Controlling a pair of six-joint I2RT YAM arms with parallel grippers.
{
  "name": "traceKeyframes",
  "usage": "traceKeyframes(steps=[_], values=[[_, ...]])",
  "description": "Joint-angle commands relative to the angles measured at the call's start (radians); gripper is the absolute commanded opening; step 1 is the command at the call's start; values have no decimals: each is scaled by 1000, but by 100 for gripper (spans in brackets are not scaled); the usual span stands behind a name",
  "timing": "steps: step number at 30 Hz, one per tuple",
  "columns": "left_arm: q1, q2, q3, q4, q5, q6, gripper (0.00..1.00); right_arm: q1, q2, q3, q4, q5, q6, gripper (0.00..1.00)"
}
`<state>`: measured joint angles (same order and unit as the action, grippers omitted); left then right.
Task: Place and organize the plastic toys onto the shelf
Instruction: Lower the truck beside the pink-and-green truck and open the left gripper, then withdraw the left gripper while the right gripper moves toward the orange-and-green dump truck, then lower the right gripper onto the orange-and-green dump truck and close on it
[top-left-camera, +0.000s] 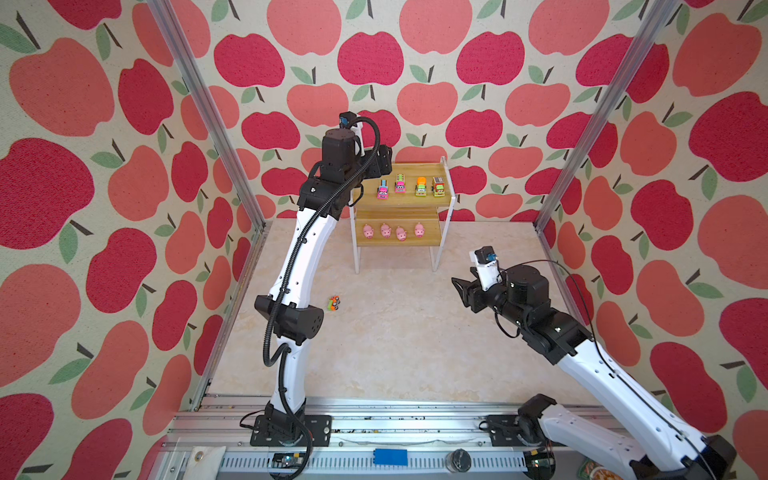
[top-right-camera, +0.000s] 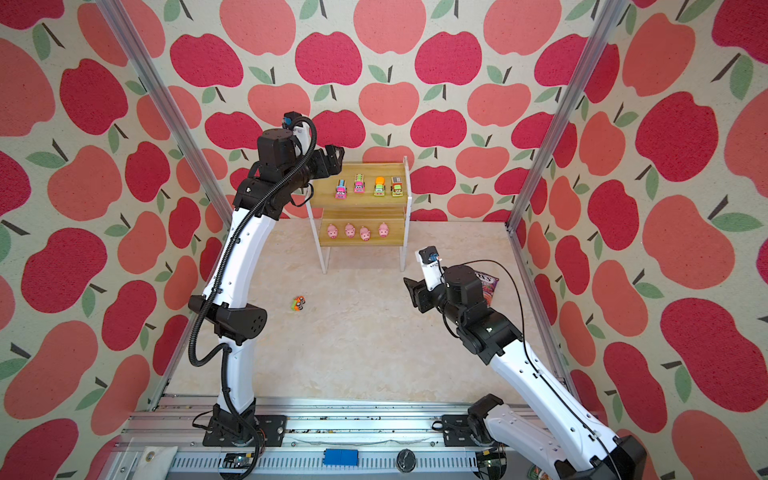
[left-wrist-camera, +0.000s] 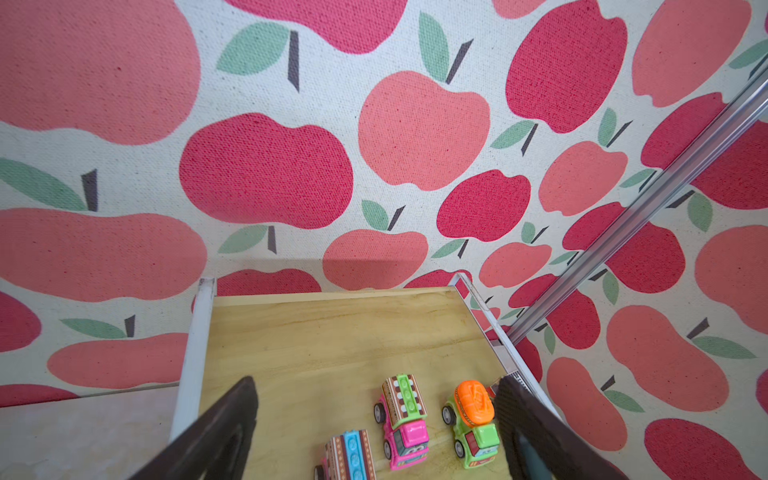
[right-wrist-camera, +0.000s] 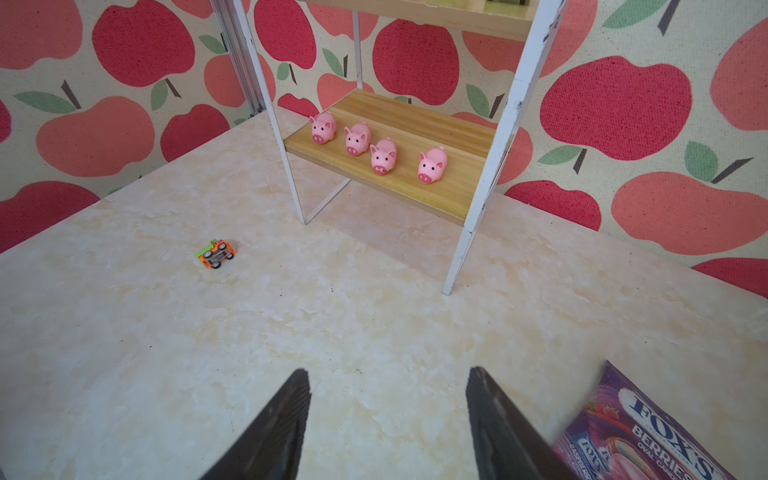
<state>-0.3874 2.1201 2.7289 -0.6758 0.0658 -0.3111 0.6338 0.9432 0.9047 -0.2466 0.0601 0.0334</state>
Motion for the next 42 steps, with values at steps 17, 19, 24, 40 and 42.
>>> traceKeyframes(steps=[17, 19, 24, 40, 42], values=[[452, -844, -1285, -87, 133, -92, 93, 455, 682, 158, 443, 5, -72, 82], [492, -884, -1375, -115, 165, -87, 93, 484, 792, 222, 466, 28, -46, 84], [547, -970, -1603, -75, 243, -97, 94, 528, 1052, 430, 443, 138, 93, 86], [567, -1081, -1784, 62, 309, -124, 93, 549, 1442, 872, 294, 417, 563, 81], [568, -1085, -1795, 73, 318, -129, 93, 550, 1480, 943, 238, 445, 597, 80]])
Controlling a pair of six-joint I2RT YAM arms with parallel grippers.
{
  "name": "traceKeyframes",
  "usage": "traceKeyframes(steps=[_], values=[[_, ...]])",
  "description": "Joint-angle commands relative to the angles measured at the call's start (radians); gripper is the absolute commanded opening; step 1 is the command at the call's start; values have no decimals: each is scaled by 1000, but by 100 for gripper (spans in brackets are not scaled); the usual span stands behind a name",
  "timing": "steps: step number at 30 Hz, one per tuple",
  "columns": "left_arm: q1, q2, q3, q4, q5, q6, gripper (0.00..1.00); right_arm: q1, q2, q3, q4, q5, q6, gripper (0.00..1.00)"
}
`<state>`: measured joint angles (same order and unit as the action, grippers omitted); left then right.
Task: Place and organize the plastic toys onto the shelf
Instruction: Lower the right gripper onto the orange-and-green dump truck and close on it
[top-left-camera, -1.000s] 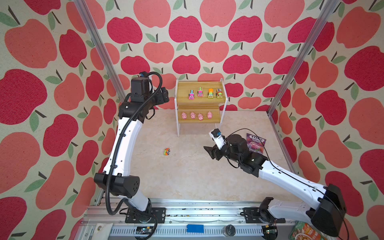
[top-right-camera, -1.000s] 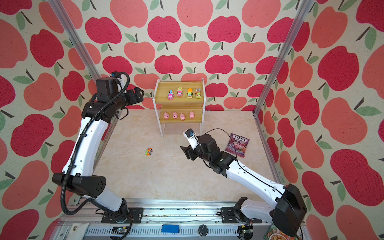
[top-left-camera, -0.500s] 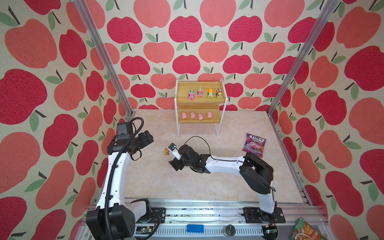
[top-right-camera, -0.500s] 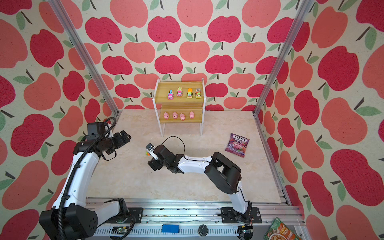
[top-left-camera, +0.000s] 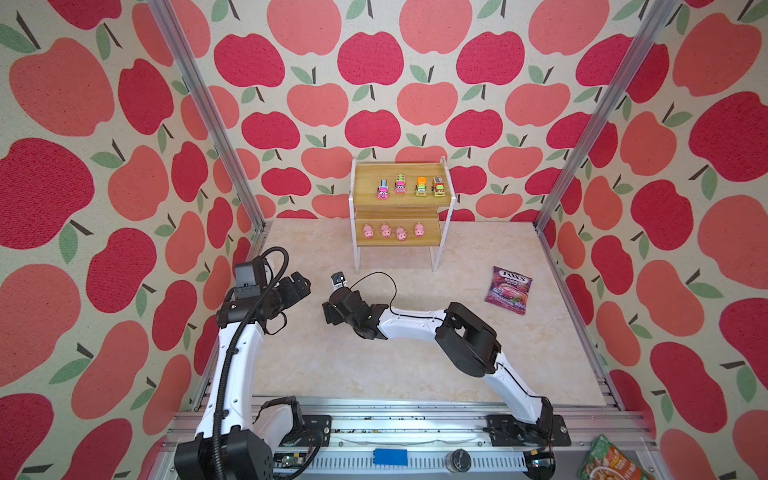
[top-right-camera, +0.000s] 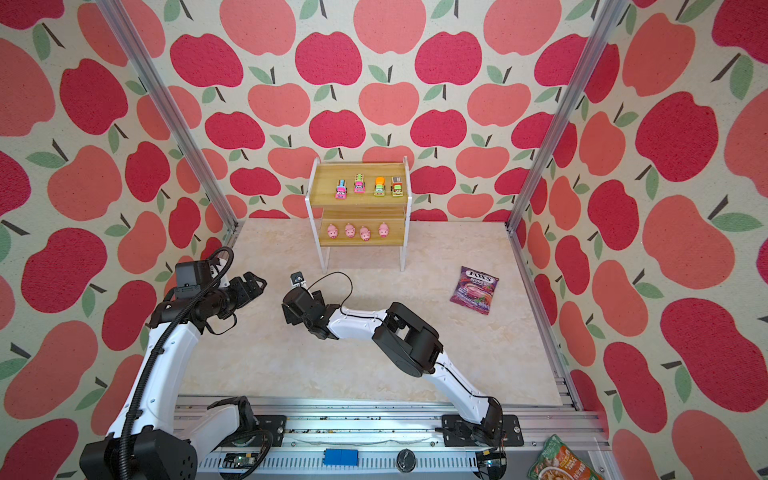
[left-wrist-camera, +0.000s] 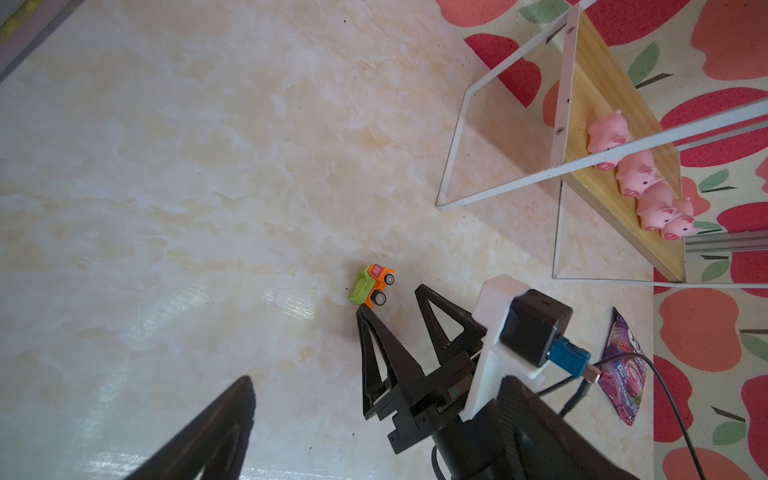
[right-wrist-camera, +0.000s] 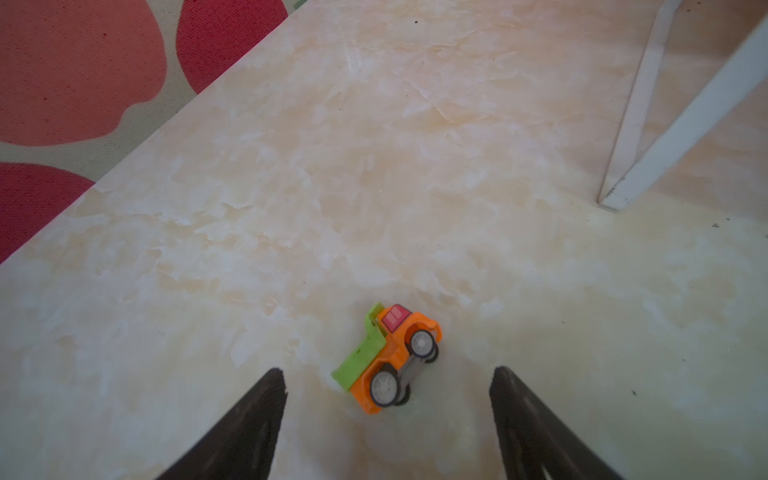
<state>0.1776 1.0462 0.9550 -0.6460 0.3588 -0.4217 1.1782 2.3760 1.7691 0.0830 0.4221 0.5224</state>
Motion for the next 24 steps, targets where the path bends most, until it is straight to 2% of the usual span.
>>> traceKeyframes(steps=[1, 8, 14, 19, 24], values=[[3, -14, -22, 46, 32, -20, 93, 6, 68, 116, -129, 89, 131, 80], [4, -40, -27, 55, 29, -24, 92, 14, 194, 368, -391, 163, 231, 80], [1, -38, -27, 66, 39, -30, 91, 15, 210, 425, -497, 190, 280, 76], [6, -41, -27, 73, 40, -35, 91, 18, 236, 488, -543, 182, 257, 75], [7, -38, -28, 79, 50, -40, 91, 18, 268, 552, -594, 155, 258, 69]])
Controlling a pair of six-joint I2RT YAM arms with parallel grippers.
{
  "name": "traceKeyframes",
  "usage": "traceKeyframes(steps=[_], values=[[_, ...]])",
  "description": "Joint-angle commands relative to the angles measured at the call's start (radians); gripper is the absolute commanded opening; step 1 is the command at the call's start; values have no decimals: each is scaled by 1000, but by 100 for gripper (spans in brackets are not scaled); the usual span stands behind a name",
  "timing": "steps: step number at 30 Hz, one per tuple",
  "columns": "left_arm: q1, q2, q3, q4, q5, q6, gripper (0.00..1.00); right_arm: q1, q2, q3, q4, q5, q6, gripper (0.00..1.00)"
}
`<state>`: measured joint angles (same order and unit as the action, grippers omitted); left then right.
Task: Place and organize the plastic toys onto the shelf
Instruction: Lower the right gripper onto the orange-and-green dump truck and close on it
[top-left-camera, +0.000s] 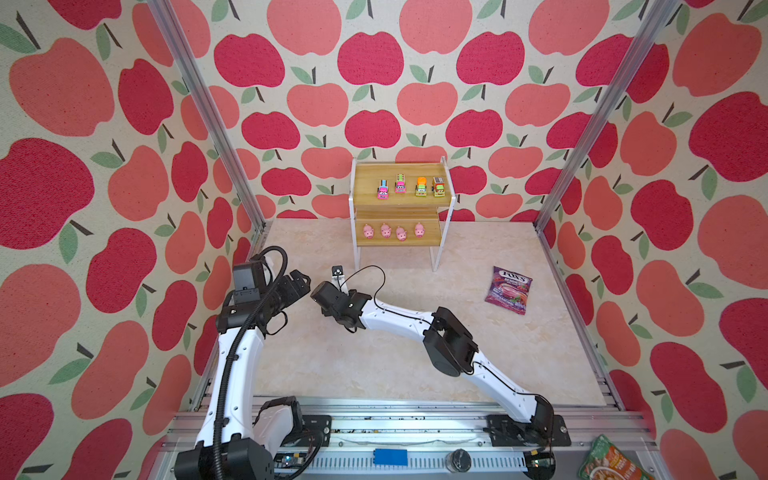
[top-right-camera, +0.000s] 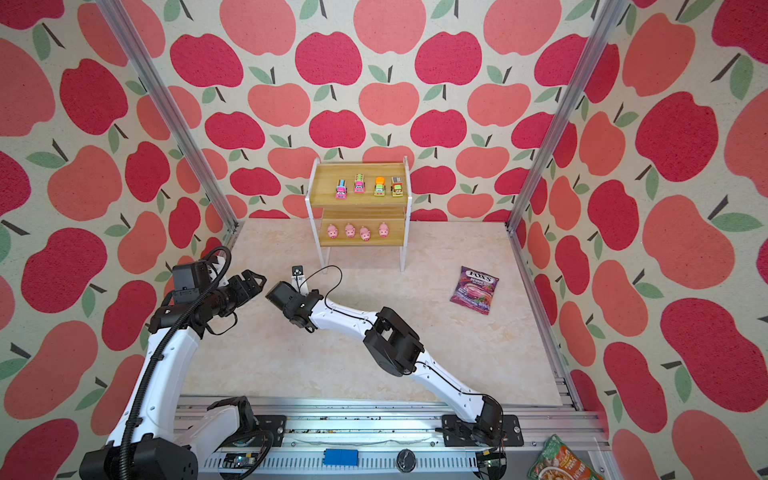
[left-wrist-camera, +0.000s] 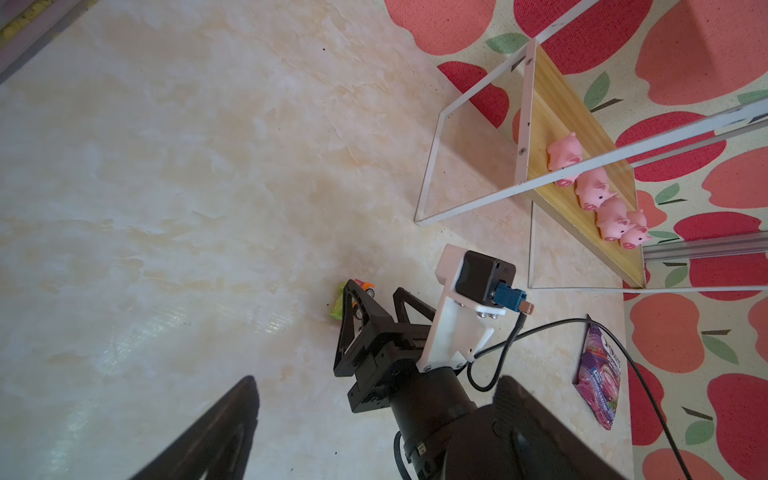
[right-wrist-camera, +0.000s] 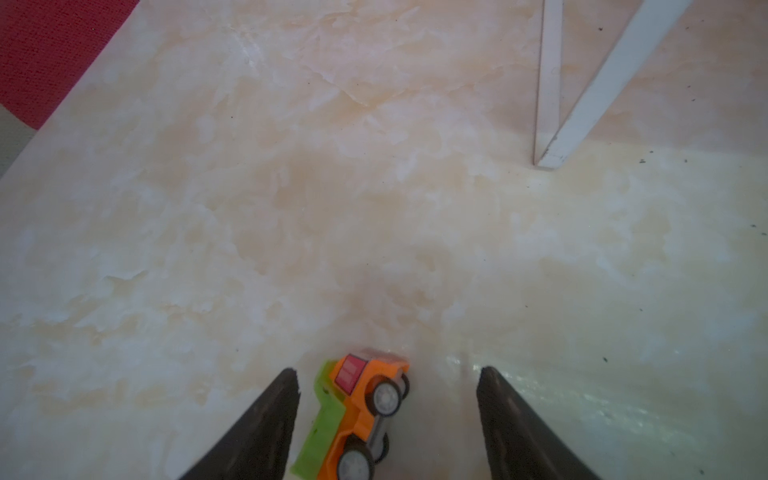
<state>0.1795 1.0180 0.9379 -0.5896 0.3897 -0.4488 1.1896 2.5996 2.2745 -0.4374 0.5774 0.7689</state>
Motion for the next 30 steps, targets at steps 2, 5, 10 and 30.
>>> traceKeyframes(steps=[2, 5, 10, 30], values=[[6, -10, -12, 25, 21, -14, 91, 7, 56, 71, -91, -8, 10, 69], [6, -13, -13, 28, 26, -15, 91, 7, 71, 104, -119, -12, 11, 68], [7, -13, -15, 32, 34, -21, 90, 7, 104, 166, -157, -31, 5, 66], [11, -14, -19, 42, 43, -24, 90, 38, 82, 145, -148, -47, -75, 43]])
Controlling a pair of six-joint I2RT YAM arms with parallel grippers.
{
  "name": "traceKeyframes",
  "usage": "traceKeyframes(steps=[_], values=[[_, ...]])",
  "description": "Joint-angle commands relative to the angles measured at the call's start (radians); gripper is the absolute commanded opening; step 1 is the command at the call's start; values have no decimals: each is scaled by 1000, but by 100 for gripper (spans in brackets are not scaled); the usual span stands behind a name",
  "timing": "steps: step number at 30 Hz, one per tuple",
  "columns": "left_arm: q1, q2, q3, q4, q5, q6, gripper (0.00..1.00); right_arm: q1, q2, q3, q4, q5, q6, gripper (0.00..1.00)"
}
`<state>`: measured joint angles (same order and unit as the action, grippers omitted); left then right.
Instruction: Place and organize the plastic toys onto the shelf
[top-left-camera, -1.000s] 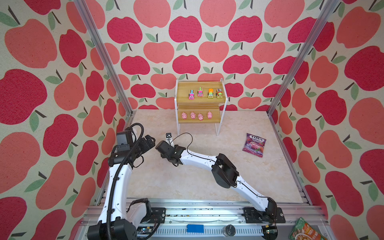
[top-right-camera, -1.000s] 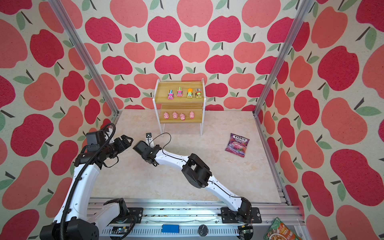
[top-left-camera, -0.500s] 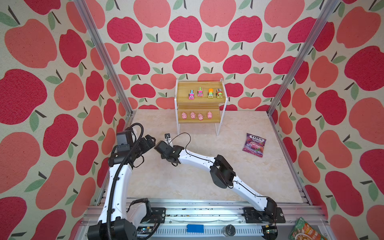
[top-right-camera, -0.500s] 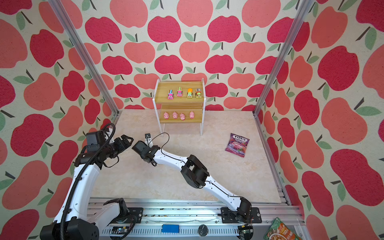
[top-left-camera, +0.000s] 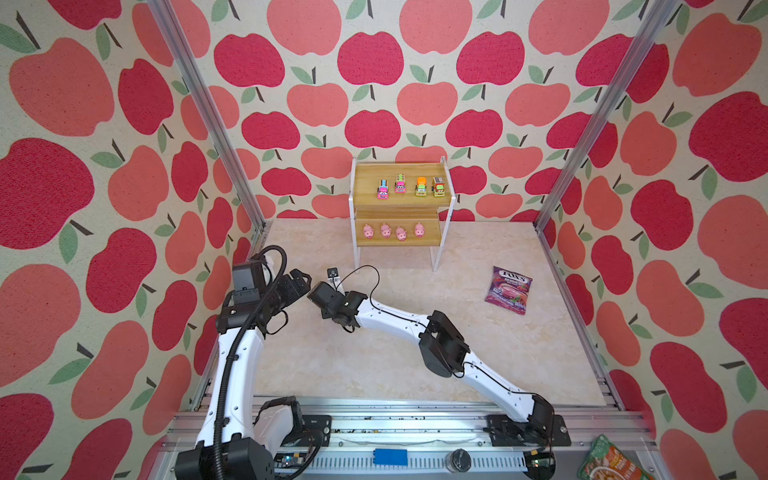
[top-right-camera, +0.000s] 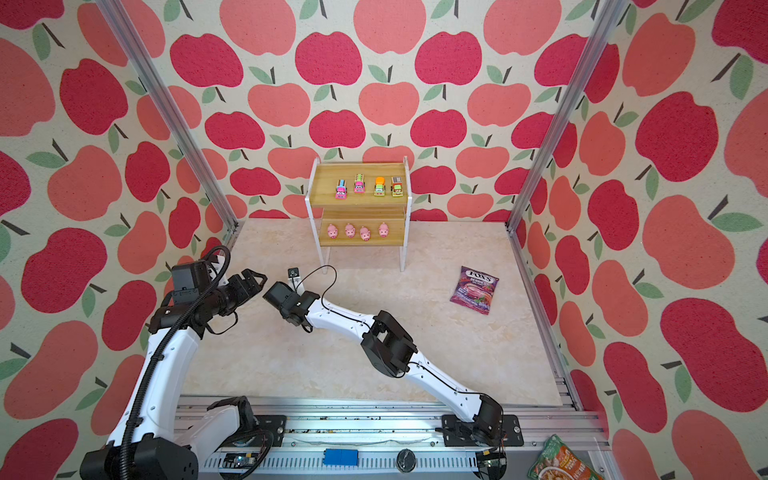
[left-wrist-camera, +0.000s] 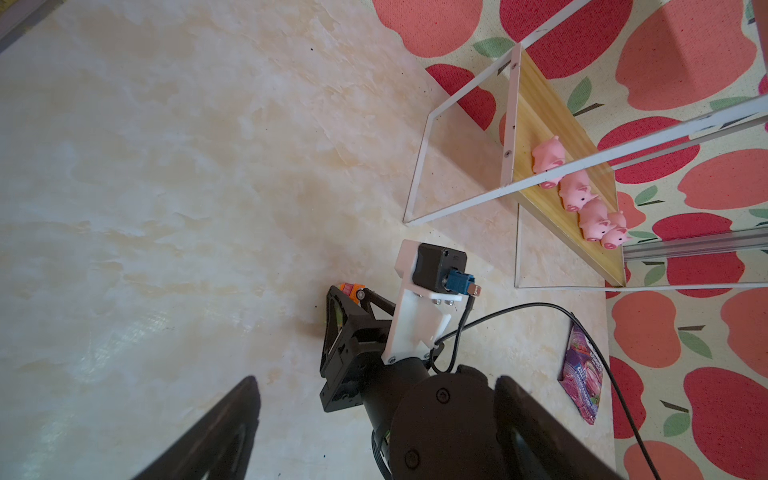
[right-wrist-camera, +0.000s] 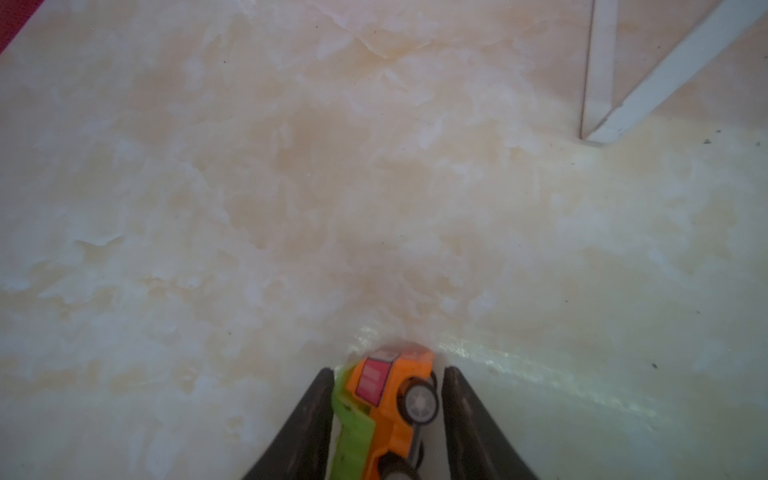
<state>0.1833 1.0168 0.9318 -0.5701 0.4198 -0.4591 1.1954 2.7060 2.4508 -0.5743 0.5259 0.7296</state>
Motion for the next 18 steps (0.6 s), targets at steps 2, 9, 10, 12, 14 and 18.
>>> traceKeyframes(steps=[2, 9, 10, 12, 14, 18], values=[[8, -12, -13, 22, 13, -13, 90, 32, -41, -51, -3, 5, -57, 40], [7, -11, -15, 25, 15, -15, 90, 32, -254, -364, 231, 24, -155, 32], [6, -12, -15, 26, 14, -15, 90, 30, -298, -434, 295, 15, -177, 32], [7, -11, -16, 27, 16, -15, 90, 25, -371, -552, 380, 3, -199, 31], [7, -10, -17, 27, 17, -15, 90, 18, -456, -684, 473, -59, -209, 31], [7, -5, -19, 30, 23, -14, 90, -70, -634, -981, 634, -240, -161, 30]])
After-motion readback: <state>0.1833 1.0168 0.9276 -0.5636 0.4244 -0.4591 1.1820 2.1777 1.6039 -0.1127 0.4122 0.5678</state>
